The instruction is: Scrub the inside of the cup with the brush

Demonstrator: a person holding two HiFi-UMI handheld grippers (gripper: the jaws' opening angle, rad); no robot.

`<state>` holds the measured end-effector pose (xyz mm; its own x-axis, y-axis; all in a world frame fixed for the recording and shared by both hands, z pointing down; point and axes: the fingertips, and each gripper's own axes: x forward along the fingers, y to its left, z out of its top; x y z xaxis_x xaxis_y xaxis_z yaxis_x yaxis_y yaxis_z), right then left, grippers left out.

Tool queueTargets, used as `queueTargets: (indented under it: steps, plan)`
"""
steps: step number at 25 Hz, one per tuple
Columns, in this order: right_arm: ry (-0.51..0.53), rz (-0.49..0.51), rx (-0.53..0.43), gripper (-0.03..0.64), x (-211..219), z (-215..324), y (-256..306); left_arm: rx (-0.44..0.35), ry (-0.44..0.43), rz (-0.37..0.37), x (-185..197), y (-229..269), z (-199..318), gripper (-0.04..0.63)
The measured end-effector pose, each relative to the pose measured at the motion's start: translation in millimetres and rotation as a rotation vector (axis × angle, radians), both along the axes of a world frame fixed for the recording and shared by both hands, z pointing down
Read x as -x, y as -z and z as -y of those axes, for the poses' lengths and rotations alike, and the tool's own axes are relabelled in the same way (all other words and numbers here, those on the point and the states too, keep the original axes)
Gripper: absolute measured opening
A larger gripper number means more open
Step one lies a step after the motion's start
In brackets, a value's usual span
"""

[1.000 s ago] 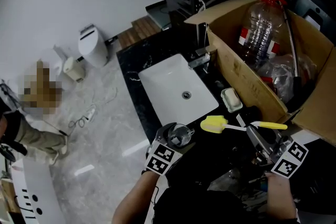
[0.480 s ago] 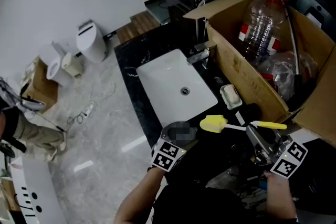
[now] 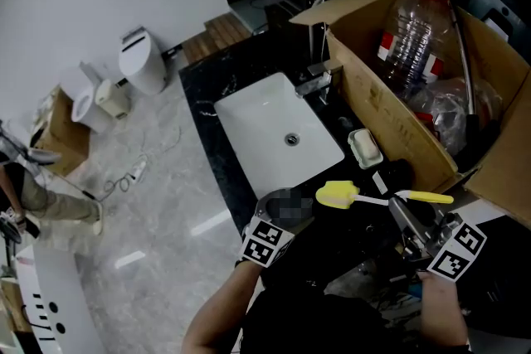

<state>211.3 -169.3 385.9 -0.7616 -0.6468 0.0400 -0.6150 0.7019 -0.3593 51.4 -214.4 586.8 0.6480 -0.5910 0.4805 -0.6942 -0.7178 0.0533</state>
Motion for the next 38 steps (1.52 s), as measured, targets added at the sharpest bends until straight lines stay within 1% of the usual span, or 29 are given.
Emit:
queueTargets:
  steps: [5,11,17,19,24,27,31,38]
  plan:
    - [0.003,-0.004,0.002,0.04,1,-2,-1,-0.003,0.005,-0.022,0,0,0,0.442]
    - [0.011,0.002,0.0,0.04,0,-4,-1,0.003,-0.001,0.014,4,-3,-6,0.443]
    - [0.033,0.012,-0.005,0.041,3,-5,0,0.003,0.033,0.034,16,-2,-9,0.445]
    - [0.038,0.015,-0.007,0.04,4,-6,1,0.002,0.033,0.042,19,-2,-12,0.446]
    - [0.055,0.033,-0.007,0.04,3,-8,1,0.021,0.042,0.037,22,0,-19,0.448]
    - [0.061,0.048,-0.007,0.04,2,-7,-1,0.01,0.062,0.027,25,12,-21,0.448]
    - [0.05,0.071,-0.015,0.041,0,-6,-1,-0.029,0.076,0.004,35,39,-24,0.438]
    - [0.022,0.108,-0.046,0.041,10,-18,3,-0.089,0.091,-0.029,61,82,-36,0.367]
